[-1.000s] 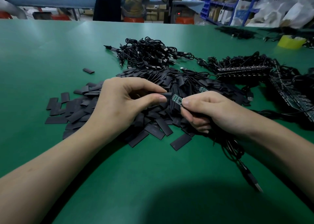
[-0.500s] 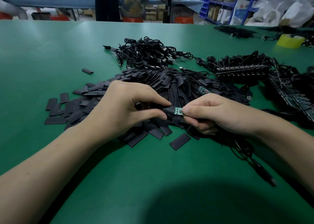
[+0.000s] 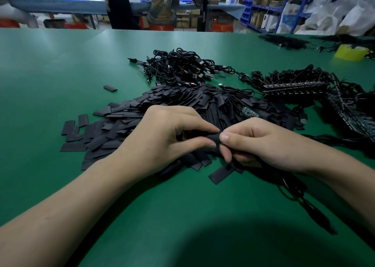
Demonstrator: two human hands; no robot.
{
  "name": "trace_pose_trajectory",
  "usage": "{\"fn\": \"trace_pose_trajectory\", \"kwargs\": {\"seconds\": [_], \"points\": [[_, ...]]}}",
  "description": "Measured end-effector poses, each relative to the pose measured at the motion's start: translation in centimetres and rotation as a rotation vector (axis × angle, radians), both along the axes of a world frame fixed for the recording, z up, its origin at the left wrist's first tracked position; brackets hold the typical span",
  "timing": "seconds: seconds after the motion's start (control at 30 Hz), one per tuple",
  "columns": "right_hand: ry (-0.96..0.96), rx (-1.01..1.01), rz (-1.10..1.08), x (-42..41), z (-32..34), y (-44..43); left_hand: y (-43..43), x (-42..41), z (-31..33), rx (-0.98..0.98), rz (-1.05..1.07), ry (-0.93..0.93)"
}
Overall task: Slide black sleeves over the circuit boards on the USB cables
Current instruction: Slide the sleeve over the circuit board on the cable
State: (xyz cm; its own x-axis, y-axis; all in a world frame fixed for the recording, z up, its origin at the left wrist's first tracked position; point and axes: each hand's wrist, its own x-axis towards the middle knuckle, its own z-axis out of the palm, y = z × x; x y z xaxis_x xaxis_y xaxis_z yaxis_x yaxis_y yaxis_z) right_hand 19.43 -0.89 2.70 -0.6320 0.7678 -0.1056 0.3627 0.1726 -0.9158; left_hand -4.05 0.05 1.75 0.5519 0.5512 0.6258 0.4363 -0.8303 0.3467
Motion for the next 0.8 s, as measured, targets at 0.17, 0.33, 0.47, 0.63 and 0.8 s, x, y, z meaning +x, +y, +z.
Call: {"fn": "trace_pose_trajectory", "kwargs": {"seconds": [0.17, 0.33, 0.47, 0.63, 0.8], "points": [[0.046, -0.011, -0.02, 0.01, -0.04, -0.11, -0.09, 0.2, -0.01, -0.009, -0.007, -0.044], [0.143, 0.39, -0.279, -0.13, -0.12, 0.24, 0.34, -0.19, -0.24, -0.158, 0.101, -0.192], [0.137, 0.61, -0.325, -0.2, -0.57, -0.01, 0.35, -0.19, -0.45, -0.247, 0.122, -0.283], [0.079, 0.793, -0.33, -0.32, -0.59, -0.31, 0.2, 0.0, -0.53, -0.295, 0.108, -0.327], [0.0, 0.909, -0.32, -0.29, -0.28, -0.27, 0.13, 0.22, -0.62, -0.326, 0.111, -0.339]]}}
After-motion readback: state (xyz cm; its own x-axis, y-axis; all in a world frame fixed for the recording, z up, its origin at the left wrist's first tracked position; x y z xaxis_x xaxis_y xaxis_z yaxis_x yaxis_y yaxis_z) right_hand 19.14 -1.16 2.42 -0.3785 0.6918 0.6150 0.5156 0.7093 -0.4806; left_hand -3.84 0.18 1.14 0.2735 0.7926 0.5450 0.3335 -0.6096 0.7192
